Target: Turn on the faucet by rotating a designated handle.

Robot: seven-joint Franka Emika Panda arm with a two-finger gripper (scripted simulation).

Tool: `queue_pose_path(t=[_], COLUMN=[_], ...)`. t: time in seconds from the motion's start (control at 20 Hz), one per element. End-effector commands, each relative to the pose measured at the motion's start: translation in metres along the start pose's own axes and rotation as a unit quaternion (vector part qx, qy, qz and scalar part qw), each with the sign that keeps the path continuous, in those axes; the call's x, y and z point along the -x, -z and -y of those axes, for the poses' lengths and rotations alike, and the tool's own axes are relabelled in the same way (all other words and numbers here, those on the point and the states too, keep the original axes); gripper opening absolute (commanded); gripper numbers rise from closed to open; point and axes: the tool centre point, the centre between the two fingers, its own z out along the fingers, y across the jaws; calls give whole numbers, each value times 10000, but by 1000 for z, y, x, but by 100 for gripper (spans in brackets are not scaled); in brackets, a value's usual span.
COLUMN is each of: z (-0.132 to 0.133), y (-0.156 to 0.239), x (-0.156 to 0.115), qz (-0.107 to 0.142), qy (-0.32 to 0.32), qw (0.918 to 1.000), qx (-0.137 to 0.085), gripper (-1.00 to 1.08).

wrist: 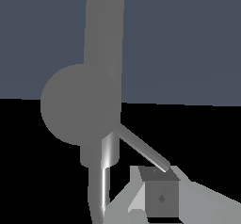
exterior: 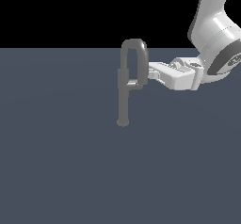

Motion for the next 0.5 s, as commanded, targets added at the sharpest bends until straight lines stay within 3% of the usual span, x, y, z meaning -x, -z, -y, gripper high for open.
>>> queue_pose_path(t=[0.0,0.05,0.45], z=[-14,-2,-18], y=[0,0,0], x=[-25,-2,-53], qz=[56,6,55], qy=[-207,-4,-207], qw=[9998,10000,9998], qx=[-24,3,-24], gripper=[-100,-100,-100])
